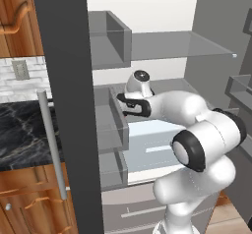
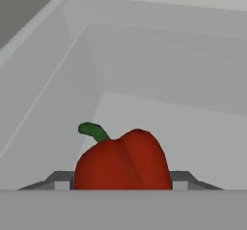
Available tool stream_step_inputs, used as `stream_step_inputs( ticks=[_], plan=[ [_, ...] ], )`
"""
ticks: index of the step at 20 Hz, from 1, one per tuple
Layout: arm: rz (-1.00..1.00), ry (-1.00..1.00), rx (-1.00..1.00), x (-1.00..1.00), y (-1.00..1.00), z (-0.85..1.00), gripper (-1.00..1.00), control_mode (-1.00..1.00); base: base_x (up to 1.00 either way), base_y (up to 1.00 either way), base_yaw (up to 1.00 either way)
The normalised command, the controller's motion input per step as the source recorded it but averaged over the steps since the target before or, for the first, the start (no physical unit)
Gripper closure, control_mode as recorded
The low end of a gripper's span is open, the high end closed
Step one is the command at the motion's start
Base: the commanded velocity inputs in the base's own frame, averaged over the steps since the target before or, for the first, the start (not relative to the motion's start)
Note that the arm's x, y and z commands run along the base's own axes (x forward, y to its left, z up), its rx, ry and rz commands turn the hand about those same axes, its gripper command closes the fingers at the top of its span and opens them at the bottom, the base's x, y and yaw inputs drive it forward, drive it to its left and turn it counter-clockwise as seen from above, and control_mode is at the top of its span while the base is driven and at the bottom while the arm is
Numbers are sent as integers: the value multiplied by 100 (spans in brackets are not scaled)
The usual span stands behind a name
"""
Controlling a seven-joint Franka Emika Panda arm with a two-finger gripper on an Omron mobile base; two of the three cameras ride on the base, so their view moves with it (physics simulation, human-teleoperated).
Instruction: Gather the bell peppers from the fridge and place them on a tray on the dining counter. Then gather the fish and chicken drumstick from the fridge and place them on the other tray.
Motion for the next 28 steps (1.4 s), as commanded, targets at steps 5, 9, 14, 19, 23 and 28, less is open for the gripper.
stream_step_inputs(
  ticks=[5,9,14,19,23,28],
  plan=[
    [-15,-3,0,-35,-13,58,100,-100,0,0,0],
    [-14,4,0,-10,-29,76,100,-100,0,0,0],
    [-2,1,0,-40,-17,24,100,-100,0,0,0],
    [0,-3,0,-74,-29,0,100,-100,0,0,0],
    [0,-2,0,-65,-43,2,100,-100,0,0,0],
    [0,0,0,-48,-47,31,100,-100,0,0,0]
  ],
)
